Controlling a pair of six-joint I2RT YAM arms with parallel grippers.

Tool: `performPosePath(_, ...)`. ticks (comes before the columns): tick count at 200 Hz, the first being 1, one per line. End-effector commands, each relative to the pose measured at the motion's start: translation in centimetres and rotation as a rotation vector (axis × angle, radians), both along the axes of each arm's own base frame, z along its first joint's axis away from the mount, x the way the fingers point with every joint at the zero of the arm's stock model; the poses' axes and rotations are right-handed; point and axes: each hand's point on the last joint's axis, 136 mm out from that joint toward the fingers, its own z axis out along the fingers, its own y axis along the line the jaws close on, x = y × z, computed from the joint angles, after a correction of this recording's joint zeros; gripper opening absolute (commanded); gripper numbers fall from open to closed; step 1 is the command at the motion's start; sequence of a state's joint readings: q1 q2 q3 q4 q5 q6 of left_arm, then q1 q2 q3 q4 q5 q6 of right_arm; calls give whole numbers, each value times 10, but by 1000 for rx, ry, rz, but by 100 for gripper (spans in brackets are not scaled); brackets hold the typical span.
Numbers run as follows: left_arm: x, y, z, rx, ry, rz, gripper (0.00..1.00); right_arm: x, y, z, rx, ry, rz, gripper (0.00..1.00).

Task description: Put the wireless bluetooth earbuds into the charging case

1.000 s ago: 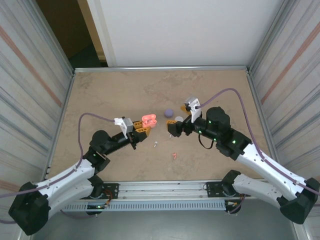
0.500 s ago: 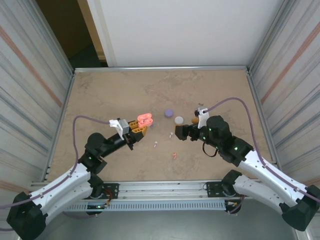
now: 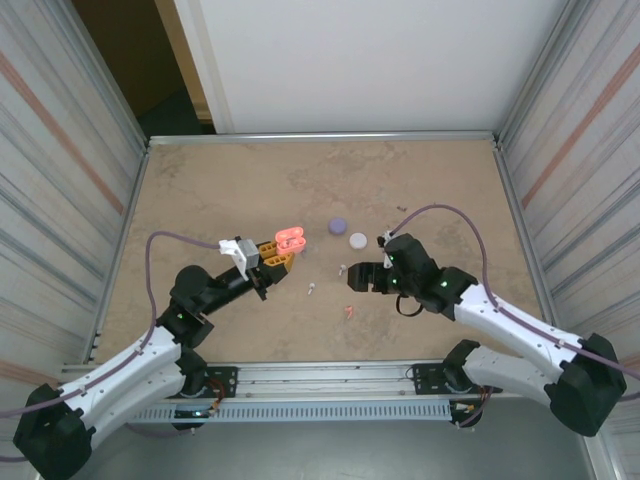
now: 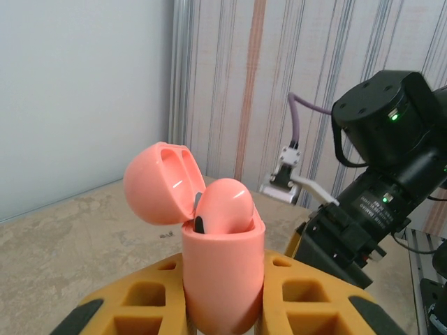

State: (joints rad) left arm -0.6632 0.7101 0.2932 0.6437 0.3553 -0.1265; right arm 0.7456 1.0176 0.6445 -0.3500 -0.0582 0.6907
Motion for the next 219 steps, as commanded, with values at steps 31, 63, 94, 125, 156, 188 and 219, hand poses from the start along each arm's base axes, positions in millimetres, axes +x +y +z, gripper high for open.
performPosePath(31, -4, -1, 2, -7, -35, -9, 0, -18, 2, -39, -20, 200, -44, 77)
performPosePath(63, -4, 0, 0, -9, -33, -8, 0, -20, 6, -53, -34, 259, -49, 70)
performPosePath(94, -4, 0, 1, -10, -35, -12, 0, -25, 10, -70, -87, 312, -29, 61)
performPosePath(125, -5, 1, 2, -13, -38, -9, 0, -30, 16, -83, -136, 347, 1, 54)
performPosePath(156, -5, 1, 1, -9, -39, -9, 0, -32, 22, -88, -182, 343, 29, 51)
performPosePath(188, -5, 1, 0, -8, -37, -9, 0, -32, 29, -90, -197, 339, 53, 49)
performPosePath(219, -5, 1, 0, -7, -33, -8, 0, -31, 33, -91, -207, 340, 64, 47)
